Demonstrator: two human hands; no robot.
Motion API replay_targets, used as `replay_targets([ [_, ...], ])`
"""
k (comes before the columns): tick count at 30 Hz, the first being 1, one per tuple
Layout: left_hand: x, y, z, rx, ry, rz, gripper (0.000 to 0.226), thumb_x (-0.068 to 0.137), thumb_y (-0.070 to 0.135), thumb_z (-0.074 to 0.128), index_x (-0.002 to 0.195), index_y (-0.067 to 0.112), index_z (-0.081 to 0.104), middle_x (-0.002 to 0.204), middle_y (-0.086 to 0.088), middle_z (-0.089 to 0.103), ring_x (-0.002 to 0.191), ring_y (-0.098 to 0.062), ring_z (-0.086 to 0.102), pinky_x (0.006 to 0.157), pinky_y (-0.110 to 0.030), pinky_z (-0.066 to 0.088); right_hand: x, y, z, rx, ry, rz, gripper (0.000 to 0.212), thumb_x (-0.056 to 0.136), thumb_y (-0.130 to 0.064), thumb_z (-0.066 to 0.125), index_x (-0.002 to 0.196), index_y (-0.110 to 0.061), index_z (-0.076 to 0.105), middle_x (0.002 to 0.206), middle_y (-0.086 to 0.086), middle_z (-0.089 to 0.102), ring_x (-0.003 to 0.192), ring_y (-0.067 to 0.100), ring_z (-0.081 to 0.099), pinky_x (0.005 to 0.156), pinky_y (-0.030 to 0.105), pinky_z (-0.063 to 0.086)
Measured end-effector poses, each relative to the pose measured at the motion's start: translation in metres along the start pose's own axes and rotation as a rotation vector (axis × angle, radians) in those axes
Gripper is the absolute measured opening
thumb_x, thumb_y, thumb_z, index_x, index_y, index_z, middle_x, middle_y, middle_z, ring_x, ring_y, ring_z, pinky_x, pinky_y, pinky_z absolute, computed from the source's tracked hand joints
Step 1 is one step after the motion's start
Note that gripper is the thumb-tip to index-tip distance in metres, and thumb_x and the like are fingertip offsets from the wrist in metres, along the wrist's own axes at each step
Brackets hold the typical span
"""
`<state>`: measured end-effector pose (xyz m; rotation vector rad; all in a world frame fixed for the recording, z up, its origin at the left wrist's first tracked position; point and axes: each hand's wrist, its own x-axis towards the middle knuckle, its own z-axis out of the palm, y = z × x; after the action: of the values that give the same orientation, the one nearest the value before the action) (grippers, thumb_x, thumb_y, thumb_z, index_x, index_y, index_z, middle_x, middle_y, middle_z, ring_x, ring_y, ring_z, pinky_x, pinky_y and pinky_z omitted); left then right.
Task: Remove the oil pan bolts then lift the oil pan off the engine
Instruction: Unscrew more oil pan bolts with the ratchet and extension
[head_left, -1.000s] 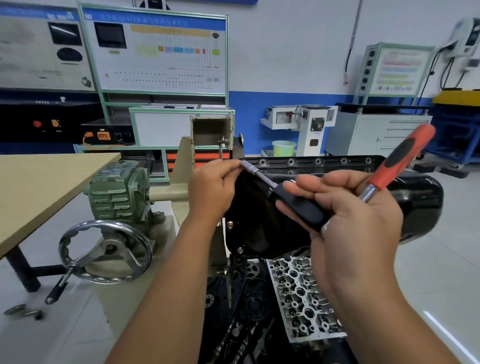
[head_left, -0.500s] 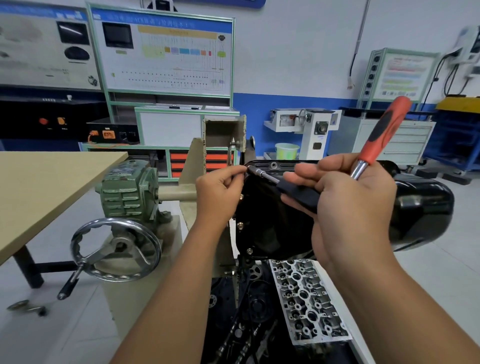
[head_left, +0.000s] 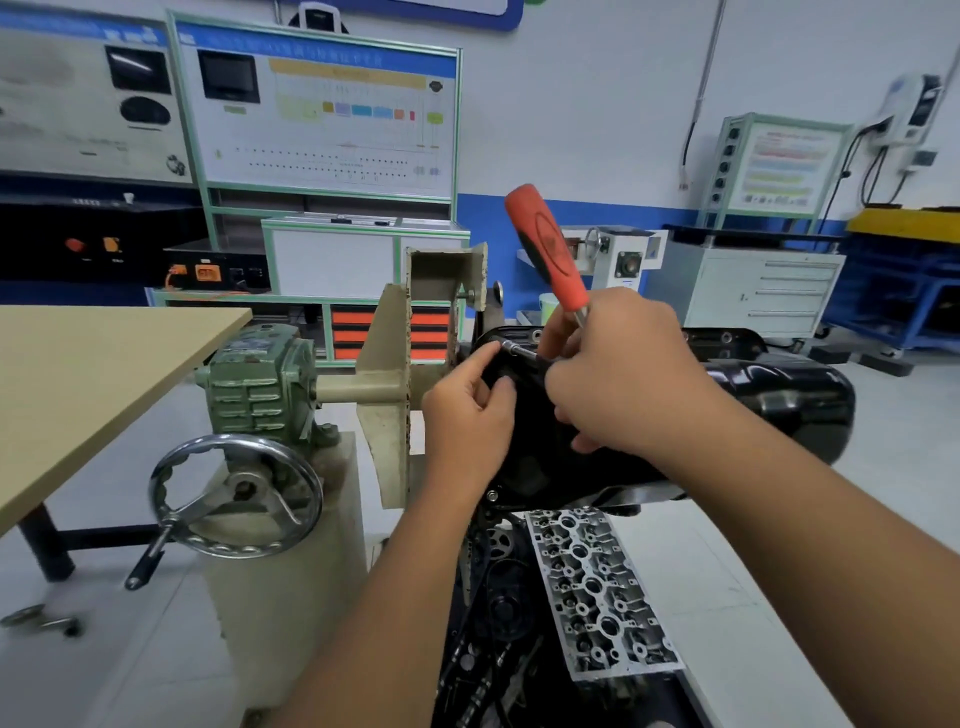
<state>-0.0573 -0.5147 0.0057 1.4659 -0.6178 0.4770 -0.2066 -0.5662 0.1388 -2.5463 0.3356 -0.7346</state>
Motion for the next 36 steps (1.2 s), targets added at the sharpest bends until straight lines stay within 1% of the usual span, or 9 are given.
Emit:
replay_targets([
  [5, -0.037, 0.031, 0.001, 0.038, -0.256, 0.221, 0.064, 0.094, 0.046, 0.054, 0.154, 0.030, 0.041, 0.058, 0.004, 0.051, 0.050, -0.011, 0.046, 0.050, -0.033, 0.042, 0.002, 0.004, 0.000, 0.528, -0.008, 0.402, 0.016, 0.090, -0.003, 0.054, 0.094, -0.013, 0.066, 0.063, 0.010, 0.064, 0.036, 0.021, 0.058, 0.036, 0.026, 0.044],
  [11, -0.042, 0.056, -0.005, 0.240, -0.305, 0.295, 0.046, 0.104, 0.044, 0.035, 0.149, 0.052, 0.036, 0.077, -0.007, 0.068, 0.066, -0.029, 0.064, 0.059, -0.048, 0.054, 0.000, 0.003, -0.001, 1.338, 0.010, 0.853, 0.018, 0.094, -0.002, 0.044, 0.102, -0.014, 0.055, 0.050, 0.003, 0.054, 0.033, 0.011, 0.048, 0.031, 0.015, 0.030],
  [14, -0.037, 0.068, -0.008, 0.302, -0.295, 0.274, 0.042, 0.100, 0.041, 0.033, 0.140, 0.049, 0.039, 0.082, -0.007, 0.070, 0.072, -0.032, 0.065, 0.062, -0.048, 0.054, 0.001, -0.003, -0.004, 1.060, 0.071, 0.757, 0.015, 0.094, -0.008, 0.045, 0.100, -0.016, 0.056, 0.059, 0.005, 0.058, 0.031, 0.014, 0.048, 0.033, 0.017, 0.031],
  [20, -0.011, 0.077, -0.004, 0.516, -0.316, 0.249, 0.015, 0.091, 0.026, 0.047, 0.088, 0.015, 0.057, 0.076, -0.018, 0.064, 0.073, -0.046, 0.063, 0.057, -0.041, 0.044, 0.010, 0.022, -0.007, -0.346, 0.022, -0.208, 0.015, 0.100, -0.042, 0.047, 0.107, -0.031, 0.055, 0.090, 0.002, 0.060, 0.084, 0.032, 0.059, 0.069, 0.041, 0.047],
  [22, -0.012, 0.073, -0.002, 0.508, -0.270, 0.316, 0.017, 0.090, 0.029, 0.045, 0.090, 0.017, 0.058, 0.072, -0.016, 0.065, 0.070, -0.043, 0.063, 0.055, -0.041, 0.044, 0.005, 0.017, -0.008, -0.088, -0.011, -0.093, 0.022, 0.100, -0.053, 0.047, 0.112, -0.037, 0.056, 0.091, 0.001, 0.062, 0.074, 0.025, 0.065, 0.060, 0.038, 0.050],
  [26, -0.024, 0.065, -0.011, 0.359, -0.158, 0.412, 0.037, 0.092, 0.018, 0.053, 0.123, 0.038, 0.051, 0.078, -0.006, 0.070, 0.070, -0.034, 0.064, 0.059, -0.045, 0.053, -0.003, 0.003, 0.004, 1.170, 0.031, 0.704, 0.011, 0.103, -0.035, 0.050, 0.108, -0.026, 0.055, 0.063, 0.006, 0.067, 0.034, 0.017, 0.055, 0.034, 0.022, 0.041],
  [28, -0.025, 0.060, -0.013, 0.371, -0.113, 0.431, 0.044, 0.087, 0.010, 0.058, 0.122, 0.037, 0.052, 0.073, -0.005, 0.068, 0.066, -0.033, 0.063, 0.056, -0.044, 0.052, -0.004, 0.005, 0.012, 1.006, 0.068, 0.552, 0.012, 0.099, -0.017, 0.049, 0.108, -0.025, 0.050, 0.064, 0.008, 0.069, 0.040, 0.023, 0.061, 0.035, 0.024, 0.042],
  [33, -0.029, 0.060, -0.004, 0.409, -0.104, 0.112, 0.031, 0.086, 0.010, 0.055, 0.064, 0.023, 0.039, 0.050, 0.008, 0.042, 0.061, -0.041, 0.058, 0.046, -0.029, 0.028, 0.006, 0.004, -0.004, -0.339, -0.083, -0.467, 0.008, 0.100, -0.020, 0.046, 0.103, -0.027, 0.046, 0.084, -0.001, 0.059, 0.076, 0.032, 0.061, 0.065, 0.044, 0.052],
  [36, -0.026, 0.061, -0.007, 0.432, -0.085, 0.167, 0.023, 0.090, 0.009, 0.057, 0.073, 0.021, 0.048, 0.058, -0.003, 0.056, 0.064, -0.040, 0.058, 0.048, -0.034, 0.033, 0.004, 0.007, 0.001, -0.107, 0.075, -0.397, 0.003, 0.101, -0.029, 0.053, 0.101, -0.027, 0.054, 0.083, -0.001, 0.065, 0.077, 0.030, 0.064, 0.065, 0.039, 0.050],
])
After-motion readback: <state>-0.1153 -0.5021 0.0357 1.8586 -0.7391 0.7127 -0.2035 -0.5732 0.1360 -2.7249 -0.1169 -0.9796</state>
